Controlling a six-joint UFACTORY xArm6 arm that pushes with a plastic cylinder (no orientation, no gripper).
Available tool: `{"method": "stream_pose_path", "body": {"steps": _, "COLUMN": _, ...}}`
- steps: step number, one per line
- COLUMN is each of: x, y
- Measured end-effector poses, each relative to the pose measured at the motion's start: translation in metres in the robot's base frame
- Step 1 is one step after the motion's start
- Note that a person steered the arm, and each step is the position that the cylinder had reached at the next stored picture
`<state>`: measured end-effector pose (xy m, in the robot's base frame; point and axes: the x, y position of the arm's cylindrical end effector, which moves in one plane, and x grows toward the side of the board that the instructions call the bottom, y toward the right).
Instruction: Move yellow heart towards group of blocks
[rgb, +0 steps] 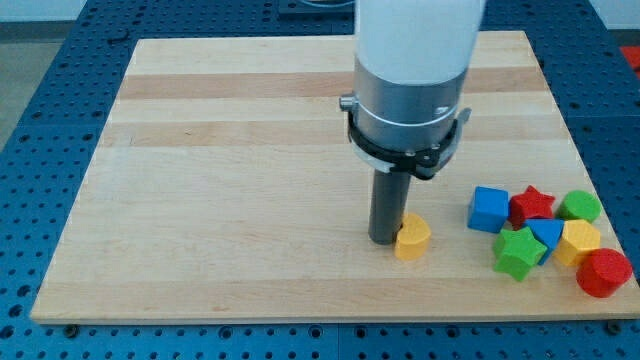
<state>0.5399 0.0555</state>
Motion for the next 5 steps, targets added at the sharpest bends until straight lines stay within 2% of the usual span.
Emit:
{"method": "stream_pose_path", "body": {"steps": 1, "x": -0.005, "y": 0.000}}
{"method": "stream_pose_path", "body": {"steps": 4, "x": -0.002, "y": 0.071}}
{"method": "stream_pose_path", "body": {"steps": 5, "x": -0.002, "y": 0.077}}
